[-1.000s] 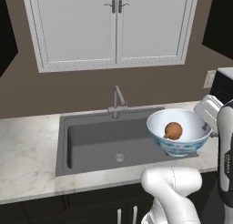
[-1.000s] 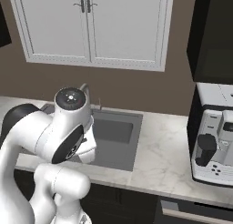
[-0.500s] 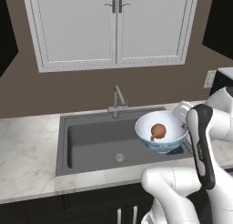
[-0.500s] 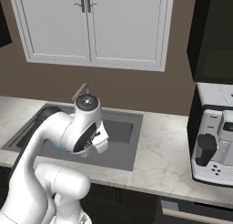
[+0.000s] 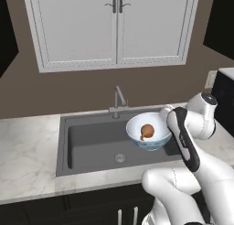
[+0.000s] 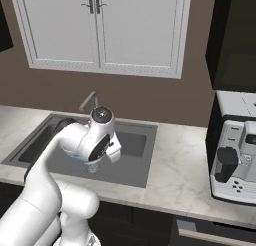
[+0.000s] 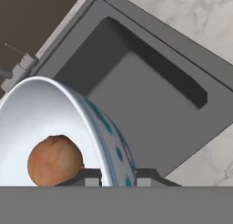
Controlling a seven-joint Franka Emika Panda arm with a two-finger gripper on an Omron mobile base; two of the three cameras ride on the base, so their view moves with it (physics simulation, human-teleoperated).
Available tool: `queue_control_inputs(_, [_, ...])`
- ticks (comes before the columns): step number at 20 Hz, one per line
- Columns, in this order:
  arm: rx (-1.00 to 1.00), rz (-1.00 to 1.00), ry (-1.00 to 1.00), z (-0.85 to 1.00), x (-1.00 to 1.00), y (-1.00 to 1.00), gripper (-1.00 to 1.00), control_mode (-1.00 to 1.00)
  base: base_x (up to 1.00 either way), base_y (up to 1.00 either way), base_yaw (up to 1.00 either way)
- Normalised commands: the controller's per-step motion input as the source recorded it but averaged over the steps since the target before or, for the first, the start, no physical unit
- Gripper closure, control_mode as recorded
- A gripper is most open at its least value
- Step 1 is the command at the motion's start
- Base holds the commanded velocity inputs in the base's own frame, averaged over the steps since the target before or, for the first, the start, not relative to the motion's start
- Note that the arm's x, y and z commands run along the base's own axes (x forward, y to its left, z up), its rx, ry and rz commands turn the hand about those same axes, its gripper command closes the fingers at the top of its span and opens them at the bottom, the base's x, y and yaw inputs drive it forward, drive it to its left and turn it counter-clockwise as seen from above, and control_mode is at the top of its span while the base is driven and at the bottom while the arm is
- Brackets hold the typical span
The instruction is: Pick the onion from the cabinet and place it in the bowl. Then pick the bowl and place it in the sink. Then turn on the sink facuet.
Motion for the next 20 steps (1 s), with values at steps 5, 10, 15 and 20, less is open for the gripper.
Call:
queue_control_inputs(5, [0.00, 0.02, 0.01, -0.58, 0.51, 0.16, 1.00, -1.00, 0.00, 0.00, 0.00])
queue_control_inputs(10, [0.00, 0.03, 0.04, -0.48, 0.72, 0.20, 1.00, -1.00, 0.00, 0.00, 0.00])
queue_control_inputs(15, [0.00, 0.02, 0.02, -0.51, 0.70, 0.18, 1.00, -1.00, 0.00, 0.00, 0.00])
queue_control_inputs(20, [0.00, 0.03, 0.05, -0.48, 0.63, 0.14, 1.00, -1.00, 0.00, 0.00, 0.00])
